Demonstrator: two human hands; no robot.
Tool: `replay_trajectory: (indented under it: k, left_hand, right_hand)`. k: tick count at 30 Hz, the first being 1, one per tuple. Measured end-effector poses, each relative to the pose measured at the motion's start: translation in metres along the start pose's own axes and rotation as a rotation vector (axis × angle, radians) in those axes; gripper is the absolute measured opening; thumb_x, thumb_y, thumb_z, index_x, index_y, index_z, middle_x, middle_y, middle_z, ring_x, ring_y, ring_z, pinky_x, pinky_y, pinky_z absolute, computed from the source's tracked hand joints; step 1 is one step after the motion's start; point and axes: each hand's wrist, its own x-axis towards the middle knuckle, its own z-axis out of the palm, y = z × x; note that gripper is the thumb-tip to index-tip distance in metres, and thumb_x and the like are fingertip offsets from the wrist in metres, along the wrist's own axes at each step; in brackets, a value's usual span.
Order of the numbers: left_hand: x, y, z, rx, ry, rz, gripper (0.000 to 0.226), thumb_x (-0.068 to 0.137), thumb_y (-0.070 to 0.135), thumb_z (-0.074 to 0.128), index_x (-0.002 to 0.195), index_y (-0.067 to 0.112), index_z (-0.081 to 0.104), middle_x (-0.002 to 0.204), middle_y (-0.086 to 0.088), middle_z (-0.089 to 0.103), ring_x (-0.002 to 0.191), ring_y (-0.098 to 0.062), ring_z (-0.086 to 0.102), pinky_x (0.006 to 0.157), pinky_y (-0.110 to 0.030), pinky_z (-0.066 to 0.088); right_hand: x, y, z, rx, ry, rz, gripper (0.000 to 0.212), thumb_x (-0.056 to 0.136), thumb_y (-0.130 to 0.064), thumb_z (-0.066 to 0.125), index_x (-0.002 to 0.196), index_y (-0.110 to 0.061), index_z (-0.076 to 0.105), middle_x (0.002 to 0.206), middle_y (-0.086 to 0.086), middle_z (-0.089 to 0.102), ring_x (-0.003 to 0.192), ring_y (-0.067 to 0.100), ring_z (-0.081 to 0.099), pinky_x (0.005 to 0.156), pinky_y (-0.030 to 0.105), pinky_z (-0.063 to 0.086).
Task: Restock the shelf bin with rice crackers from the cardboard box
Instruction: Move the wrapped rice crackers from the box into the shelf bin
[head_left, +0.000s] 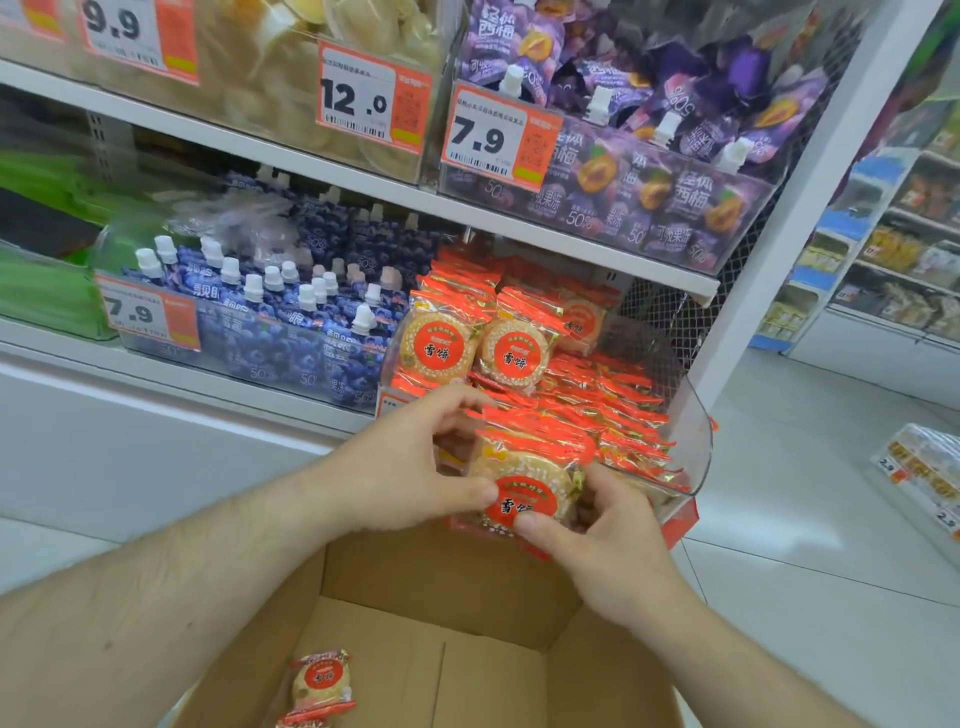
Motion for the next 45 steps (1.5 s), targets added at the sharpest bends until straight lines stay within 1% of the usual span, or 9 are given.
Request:
replay_trajectory:
  k: [3,5,8,13,20,26,29,40,45]
  left_hand:
    - [0.009,-0.001,-0.012,0.149,0.197,0.038,0.043,0.079,0.03,0.076,0.114,0.04,0.053,0.109,0.028,0.056,0.102,0.013,0.052,0.081,-0.008,0.04]
    - [0.014,-0.006,-0.018,0.304,0.252,0.054,0.035,0.082,0.028,0.071,0.111,0.04,0.055,0.113,0.03,0.05,0.111,0.006,0.046,0.094,-0.016,0.038]
    - [0.02,-0.016,-0.015,0.581,0.198,0.028,0.043,0.084,0.03,0.065,0.125,0.037,0.055,0.134,0.02,0.044,0.129,-0.009,0.028,0.111,-0.038,0.025]
    - [0.029,-0.031,-0.004,0.78,0.101,0.005,0.065,0.086,0.037,0.058,0.146,0.039,0.032,0.149,0.014,0.029,0.137,-0.014,0.012,0.116,-0.039,0.008]
    - [0.036,-0.043,0.0,0.799,0.166,0.057,0.06,0.083,0.03,0.055,0.141,0.039,0.042,0.13,0.014,0.043,0.124,-0.017,0.028,0.115,-0.035,0.011]
    - [0.035,-0.046,0.0,0.784,0.201,0.084,0.059,0.08,0.029,0.048,0.138,0.036,0.047,0.123,0.014,0.046,0.119,-0.016,0.03,0.114,-0.034,0.011]
    - [0.035,-0.048,0.001,0.78,0.211,0.095,0.059,0.074,0.027,0.046,0.133,0.034,0.054,0.116,0.012,0.051,0.115,-0.019,0.036,0.114,-0.043,0.02]
    - [0.037,-0.043,0.003,0.776,0.181,0.052,0.06,0.076,0.033,0.043,0.136,0.038,0.049,0.122,0.016,0.047,0.119,-0.014,0.031,0.117,-0.041,0.012]
    - [0.035,-0.039,-0.003,0.698,0.263,0.088,0.056,0.082,0.024,0.057,0.137,0.033,0.05,0.125,0.017,0.053,0.121,-0.01,0.036,0.113,-0.032,0.016]
  right_hand:
    - [0.023,-0.011,-0.027,0.048,0.184,0.017,0.025,0.076,-0.003,0.079,0.094,-0.015,0.067,0.081,-0.003,0.075,0.075,0.012,0.07,0.068,0.03,0.058]
    - [0.047,-0.012,-0.044,0.065,0.291,0.054,0.022,0.079,-0.006,0.077,0.097,-0.014,0.068,0.085,0.003,0.075,0.08,0.02,0.072,0.071,0.038,0.059]
    - [0.091,-0.005,-0.064,-0.011,0.377,0.114,0.019,0.08,-0.012,0.077,0.096,-0.015,0.067,0.084,0.002,0.072,0.079,0.022,0.069,0.074,0.037,0.057]
    - [0.163,0.02,-0.077,-0.172,0.391,0.188,0.019,0.079,-0.021,0.078,0.09,-0.022,0.063,0.09,0.0,0.07,0.086,0.023,0.067,0.087,0.048,0.055]
    - [0.224,0.043,-0.064,-0.194,0.348,0.254,0.045,0.079,-0.025,0.079,0.117,-0.01,0.061,0.101,0.004,0.069,0.094,0.024,0.067,0.09,0.045,0.054]
    - [0.239,0.048,-0.059,-0.314,0.449,0.339,0.031,0.081,-0.028,0.077,0.096,-0.005,0.061,0.093,0.011,0.065,0.087,0.028,0.063,0.079,0.038,0.053]
    - [0.243,0.046,-0.058,-0.404,0.487,0.349,0.032,0.079,-0.032,0.077,0.084,-0.007,0.06,0.091,0.013,0.066,0.087,0.031,0.064,0.079,0.04,0.055]
    - [0.252,0.044,-0.047,-0.516,0.332,0.412,0.026,0.088,-0.028,0.068,0.094,-0.007,0.055,0.087,0.008,0.059,0.071,0.023,0.056,0.065,0.033,0.046]
    - [0.242,0.044,-0.053,-0.533,0.328,0.444,0.048,0.084,-0.029,0.072,0.119,-0.005,0.049,0.108,0.015,0.062,0.096,0.033,0.062,0.083,0.044,0.054]
